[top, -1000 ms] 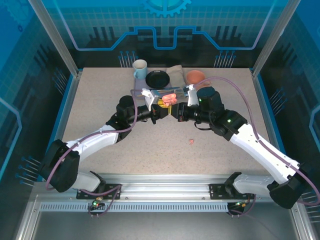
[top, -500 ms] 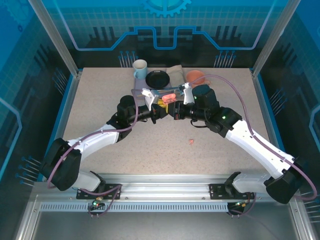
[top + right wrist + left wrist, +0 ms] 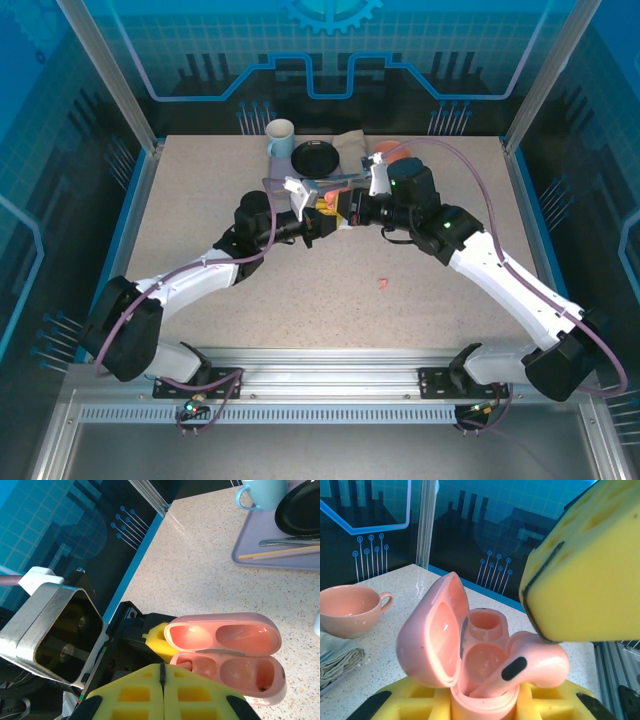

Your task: Insert wireless bluetooth earbuds into charging case

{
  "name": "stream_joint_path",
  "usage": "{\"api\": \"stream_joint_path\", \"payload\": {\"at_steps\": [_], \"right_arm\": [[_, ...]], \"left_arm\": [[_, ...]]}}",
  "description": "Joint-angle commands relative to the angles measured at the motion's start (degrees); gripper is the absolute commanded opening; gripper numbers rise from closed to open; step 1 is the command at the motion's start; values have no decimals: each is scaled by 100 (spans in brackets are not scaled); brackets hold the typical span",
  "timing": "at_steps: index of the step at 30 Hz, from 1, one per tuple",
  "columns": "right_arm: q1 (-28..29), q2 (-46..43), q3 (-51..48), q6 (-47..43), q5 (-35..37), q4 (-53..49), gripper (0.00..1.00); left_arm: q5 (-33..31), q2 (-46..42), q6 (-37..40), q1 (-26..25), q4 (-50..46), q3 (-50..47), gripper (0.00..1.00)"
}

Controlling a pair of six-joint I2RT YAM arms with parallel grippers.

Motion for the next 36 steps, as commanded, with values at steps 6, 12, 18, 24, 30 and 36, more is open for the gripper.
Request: {"api": "stream_joint_path", "payload": {"at_steps": [6, 12, 18, 24, 30, 36], "right_arm": [[-53, -602, -116, -31, -18, -85, 5], [-35, -751, -440, 101, -66, -124, 5], [48, -614, -544, 160, -155, -12, 4], [62, -438, -462, 136, -207, 28, 3], [80, -322, -423, 144, -225, 95, 2], [80, -187, -217, 110, -206, 160, 1]], "left_arm": [[120, 38, -34, -30, 263, 83, 0], [129, 59, -13, -37, 203, 170, 0], [130, 34, 0, -30, 152, 199, 0], [131, 24, 3, -33, 141, 202, 0], [141, 16, 1, -30, 133, 189, 0], [171, 24, -2, -33, 152, 171, 0]]}}
